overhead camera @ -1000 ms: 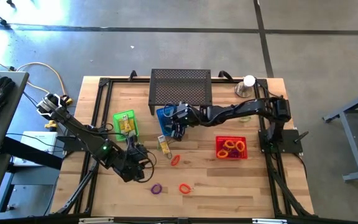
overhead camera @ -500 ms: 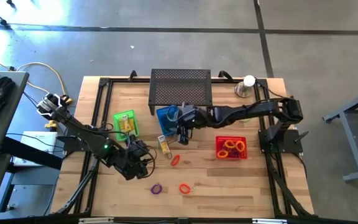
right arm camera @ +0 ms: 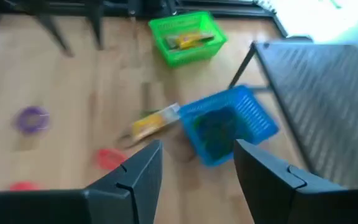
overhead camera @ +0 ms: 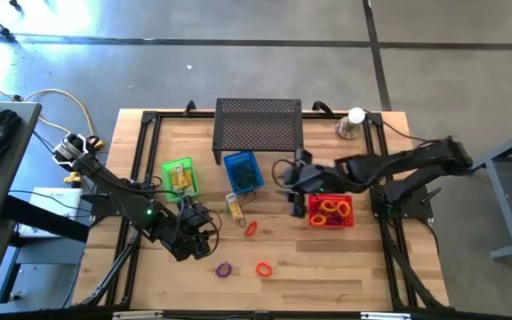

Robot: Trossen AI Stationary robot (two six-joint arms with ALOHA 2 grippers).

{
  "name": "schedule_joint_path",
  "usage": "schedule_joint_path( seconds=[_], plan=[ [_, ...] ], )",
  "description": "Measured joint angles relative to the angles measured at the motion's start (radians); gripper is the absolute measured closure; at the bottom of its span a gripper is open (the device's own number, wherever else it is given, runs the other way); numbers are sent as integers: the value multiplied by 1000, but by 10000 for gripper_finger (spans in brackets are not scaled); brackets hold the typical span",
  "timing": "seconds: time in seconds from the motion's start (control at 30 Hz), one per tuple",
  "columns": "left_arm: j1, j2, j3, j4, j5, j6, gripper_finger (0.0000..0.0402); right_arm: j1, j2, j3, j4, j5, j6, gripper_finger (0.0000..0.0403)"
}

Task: Pick & Place Office Desk Supplies
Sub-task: Put the violet spring keychain into the red basket

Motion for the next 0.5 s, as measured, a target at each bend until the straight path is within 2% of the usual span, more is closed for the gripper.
schedule_joint_path(
  seconds=[0.27,0.37,0.5],
  plan=[
    [-8,0,0,0,4,47,215,215,-58,-14,-390,4,529,216],
    [-5,5,0,1,-23,125,215,319,-57,-61,-418,67,694,216],
    [-4,47,-6,3,-117,249,215,437,-56,-149,-360,214,792,216]
  ],
)
